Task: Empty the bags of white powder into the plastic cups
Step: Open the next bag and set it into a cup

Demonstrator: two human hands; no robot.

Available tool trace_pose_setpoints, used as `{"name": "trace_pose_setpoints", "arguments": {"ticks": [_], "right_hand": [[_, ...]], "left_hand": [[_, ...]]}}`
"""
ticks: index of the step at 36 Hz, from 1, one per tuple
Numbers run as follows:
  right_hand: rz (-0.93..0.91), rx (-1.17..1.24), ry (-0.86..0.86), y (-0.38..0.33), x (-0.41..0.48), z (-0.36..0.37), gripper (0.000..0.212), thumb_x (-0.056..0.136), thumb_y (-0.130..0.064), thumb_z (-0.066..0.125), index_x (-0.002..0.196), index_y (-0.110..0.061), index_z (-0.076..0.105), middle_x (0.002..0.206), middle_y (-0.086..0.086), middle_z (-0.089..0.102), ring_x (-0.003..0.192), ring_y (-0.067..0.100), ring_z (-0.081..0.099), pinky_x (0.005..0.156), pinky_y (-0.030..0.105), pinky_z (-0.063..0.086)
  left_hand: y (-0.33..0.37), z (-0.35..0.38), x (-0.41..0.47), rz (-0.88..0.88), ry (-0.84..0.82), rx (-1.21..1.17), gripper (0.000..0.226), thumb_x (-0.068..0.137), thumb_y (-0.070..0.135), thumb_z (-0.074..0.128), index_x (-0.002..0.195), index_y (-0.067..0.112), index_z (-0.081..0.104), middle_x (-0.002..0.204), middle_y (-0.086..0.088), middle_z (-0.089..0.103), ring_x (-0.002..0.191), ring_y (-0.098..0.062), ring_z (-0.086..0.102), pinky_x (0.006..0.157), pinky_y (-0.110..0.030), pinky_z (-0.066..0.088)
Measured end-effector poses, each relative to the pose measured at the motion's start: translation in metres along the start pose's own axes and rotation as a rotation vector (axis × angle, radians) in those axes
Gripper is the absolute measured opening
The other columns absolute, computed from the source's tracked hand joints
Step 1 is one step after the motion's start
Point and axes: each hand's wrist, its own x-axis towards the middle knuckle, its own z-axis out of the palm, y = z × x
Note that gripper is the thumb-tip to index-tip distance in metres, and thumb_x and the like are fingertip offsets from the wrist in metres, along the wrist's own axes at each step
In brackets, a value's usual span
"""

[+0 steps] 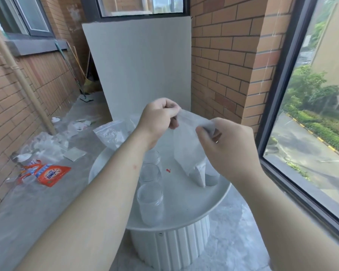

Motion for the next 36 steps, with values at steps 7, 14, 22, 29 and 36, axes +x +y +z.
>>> {"name": "trace_pose_setpoints", "arguments": {"ticks": [7,14,22,29,36], "right_hand": [[0.162,-0.151,-0.263,0.013,-0.029,0.027,0.031,0.09,-0.02,0.059,0.063,-0.014,0.047,0.054,0.002,0.05,0.058,0.026,0.046,0.057,0.036,0.049],[0.382,0.073,-0.369,-0.004,-0.033,0.032,0.059,0.092,-0.062,0.054,0.059,-0.013,0.052,0.049,-0.006,0.054,0.055,0.015,0.056,0.056,0.031,0.041],[0.631,0.386,-0.461,-0.003,-0.016,0.021,0.031,0.094,-0.039,0.065,0.079,-0.014,0.074,0.068,-0.006,0.073,0.057,0.012,0.066,0.052,0.018,0.041],[0.631,0.414,-0.539,-0.004,-0.016,0.022,0.026,0.09,-0.034,0.072,0.073,-0.015,0.07,0.058,-0.007,0.066,0.053,0.012,0.054,0.052,0.019,0.039],[0.62,0.436,-0.578,-0.005,-0.018,0.025,0.016,0.088,-0.024,0.071,0.078,-0.012,0.073,0.061,-0.002,0.07,0.056,0.015,0.053,0.055,0.021,0.039]], "left_hand": [[-0.017,0.001,-0.019,-0.2,0.032,0.117,0.017,0.089,0.015,0.069,0.101,0.011,0.059,0.096,-0.008,0.067,0.079,-0.028,0.075,0.084,-0.043,0.06],[-0.028,-0.001,-0.058,-0.432,-0.024,-0.003,0.02,0.095,0.017,0.067,0.095,0.002,0.055,0.079,-0.018,0.064,0.055,-0.023,0.069,0.065,-0.036,0.061],[-0.038,-0.01,-0.063,-0.469,0.055,-0.123,0.025,0.091,0.018,0.072,0.1,-0.001,0.058,0.087,-0.022,0.07,0.065,-0.028,0.074,0.068,-0.039,0.063],[-0.041,-0.004,-0.062,-0.482,0.042,-0.161,0.033,0.089,0.018,0.075,0.108,-0.004,0.059,0.084,-0.021,0.07,0.066,-0.03,0.074,0.065,-0.037,0.063],[-0.041,0.001,-0.061,-0.458,0.042,-0.166,0.018,0.088,0.009,0.074,0.093,-0.001,0.06,0.071,-0.014,0.072,0.058,-0.023,0.071,0.058,-0.03,0.061]]}}
